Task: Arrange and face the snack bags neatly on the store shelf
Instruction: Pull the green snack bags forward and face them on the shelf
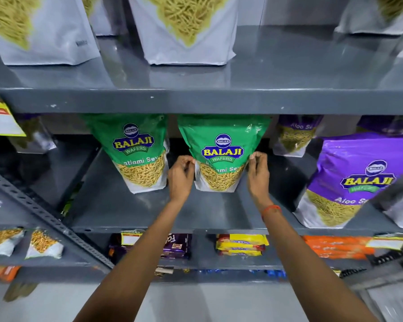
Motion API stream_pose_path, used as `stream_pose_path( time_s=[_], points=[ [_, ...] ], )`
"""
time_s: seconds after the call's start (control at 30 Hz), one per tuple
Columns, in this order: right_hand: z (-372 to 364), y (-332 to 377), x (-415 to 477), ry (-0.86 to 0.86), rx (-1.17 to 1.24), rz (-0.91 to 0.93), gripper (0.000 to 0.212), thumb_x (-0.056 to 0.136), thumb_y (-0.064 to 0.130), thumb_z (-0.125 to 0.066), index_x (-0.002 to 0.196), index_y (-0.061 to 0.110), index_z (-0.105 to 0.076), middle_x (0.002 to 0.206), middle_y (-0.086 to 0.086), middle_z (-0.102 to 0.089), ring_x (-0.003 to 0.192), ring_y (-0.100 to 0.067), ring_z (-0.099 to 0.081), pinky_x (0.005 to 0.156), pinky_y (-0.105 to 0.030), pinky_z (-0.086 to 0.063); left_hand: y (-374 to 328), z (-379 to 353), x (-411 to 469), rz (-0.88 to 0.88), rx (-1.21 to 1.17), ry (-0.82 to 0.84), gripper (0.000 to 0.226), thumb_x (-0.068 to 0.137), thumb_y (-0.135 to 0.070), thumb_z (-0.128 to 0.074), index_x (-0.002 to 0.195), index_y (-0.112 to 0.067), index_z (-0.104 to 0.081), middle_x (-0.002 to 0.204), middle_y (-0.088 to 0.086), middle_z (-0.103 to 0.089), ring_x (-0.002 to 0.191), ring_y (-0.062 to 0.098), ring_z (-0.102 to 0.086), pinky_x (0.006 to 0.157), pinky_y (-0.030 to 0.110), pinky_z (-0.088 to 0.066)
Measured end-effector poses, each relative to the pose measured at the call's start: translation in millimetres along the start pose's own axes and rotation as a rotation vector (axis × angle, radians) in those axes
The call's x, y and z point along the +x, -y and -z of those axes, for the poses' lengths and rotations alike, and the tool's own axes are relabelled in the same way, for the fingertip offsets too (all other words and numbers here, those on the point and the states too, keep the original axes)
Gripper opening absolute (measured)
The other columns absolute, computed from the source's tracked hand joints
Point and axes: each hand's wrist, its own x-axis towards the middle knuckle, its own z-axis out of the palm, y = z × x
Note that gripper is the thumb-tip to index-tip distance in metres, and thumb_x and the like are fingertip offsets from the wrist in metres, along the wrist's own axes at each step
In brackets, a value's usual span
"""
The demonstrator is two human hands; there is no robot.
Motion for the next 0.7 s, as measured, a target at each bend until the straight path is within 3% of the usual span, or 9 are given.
stream_pose_path(
  time_s=[0.07, 0.2, 0.27, 0.37, 0.47, 0.53, 0.63, 0.7],
  points=[
    [0, 3, 1, 0.012, 0.006, 0.006, 0.006, 0.098, 0.014, -0.036, 0.094, 0.012, -0.040, 0.093, -0.009, -0.053, 0.083, -0.019, -0.050, 0.066, -0.019, -0.035, -3, -1, 1, 0.015, -0.015, 0.023, 0.020, 0.088, -0.012, -0.059, 0.102, 0.002, -0.058, 0.090, 0.016, -0.068, 0.079, 0.025, -0.064, 0.069, 0.031, -0.049],
    [2, 2, 6, 0.037, 0.013, -0.011, 0.006, 0.098, 0.014, -0.036, 0.094, 0.012, -0.039, 0.093, -0.010, -0.052, 0.085, -0.019, -0.049, 0.070, -0.023, -0.036, 5, 1, 6, -0.037, 0.131, -0.032, 0.016, 0.089, -0.008, -0.057, 0.094, 0.006, -0.063, 0.086, 0.026, -0.068, 0.072, 0.031, -0.061, 0.057, 0.019, -0.032],
    [3, -1, 9, 0.048, 0.017, -0.039, 0.006, 0.098, 0.015, -0.036, 0.094, 0.013, -0.039, 0.091, -0.006, -0.053, 0.083, -0.017, -0.049, 0.075, -0.026, -0.036, 3, 4, 3, 0.026, -0.024, -0.012, 0.018, 0.089, -0.009, -0.057, 0.098, 0.005, -0.062, 0.091, 0.018, -0.068, 0.080, 0.027, -0.062, 0.063, 0.015, -0.040],
    [2, -1, 7, 0.133, 0.180, -0.201, 0.019, 0.099, 0.027, -0.033, 0.109, 0.015, -0.043, 0.096, 0.012, -0.054, 0.089, -0.003, -0.050, 0.086, -0.026, -0.041, 2, 5, -2, 0.234, -0.327, 0.291, 0.035, 0.087, -0.016, -0.061, 0.120, -0.013, -0.049, 0.112, -0.008, -0.061, 0.102, 0.003, -0.058, 0.091, 0.020, -0.048],
    [-2, -4, -1, 0.350, 0.235, -0.330, 0.046, 0.099, 0.044, -0.019, 0.134, 0.023, -0.040, 0.121, 0.012, -0.054, 0.110, 0.000, -0.049, 0.097, -0.021, -0.037, 14, -2, -5, 0.317, -0.297, 0.563, 0.078, 0.070, -0.041, -0.076, 0.135, -0.026, -0.035, 0.139, -0.006, -0.050, 0.129, 0.011, -0.046, 0.110, 0.037, -0.038],
    [-3, -9, -6, 0.412, 0.230, -0.370, 0.052, 0.097, 0.049, -0.015, 0.137, 0.027, -0.037, 0.136, 0.003, -0.049, 0.119, -0.007, -0.045, 0.106, -0.030, -0.034, 20, -6, -8, 0.361, -0.291, 0.575, 0.090, 0.060, -0.051, -0.079, 0.136, -0.028, -0.036, 0.144, -0.002, -0.047, 0.132, 0.015, -0.043, 0.113, 0.043, -0.035],
    [3, -10, -17, 0.427, 0.220, -0.414, 0.059, 0.091, 0.061, -0.018, 0.139, 0.031, -0.036, 0.144, 0.003, -0.044, 0.129, -0.010, -0.042, 0.115, -0.038, -0.030, 7, -2, -18, 0.372, -0.220, 0.555, 0.086, 0.066, -0.048, -0.075, 0.138, -0.028, -0.033, 0.146, 0.000, -0.044, 0.133, 0.019, -0.041, 0.113, 0.043, -0.034],
    [11, -7, -30, 0.420, 0.204, -0.400, 0.055, 0.091, 0.062, -0.019, 0.136, 0.036, -0.037, 0.141, 0.013, -0.044, 0.128, -0.003, -0.041, 0.112, -0.031, -0.030, 6, 2, -31, 0.367, -0.207, 0.563, 0.079, 0.074, -0.042, -0.072, 0.140, -0.027, -0.030, 0.146, 0.000, -0.043, 0.133, 0.020, -0.040, 0.112, 0.042, -0.035]
  ],
)
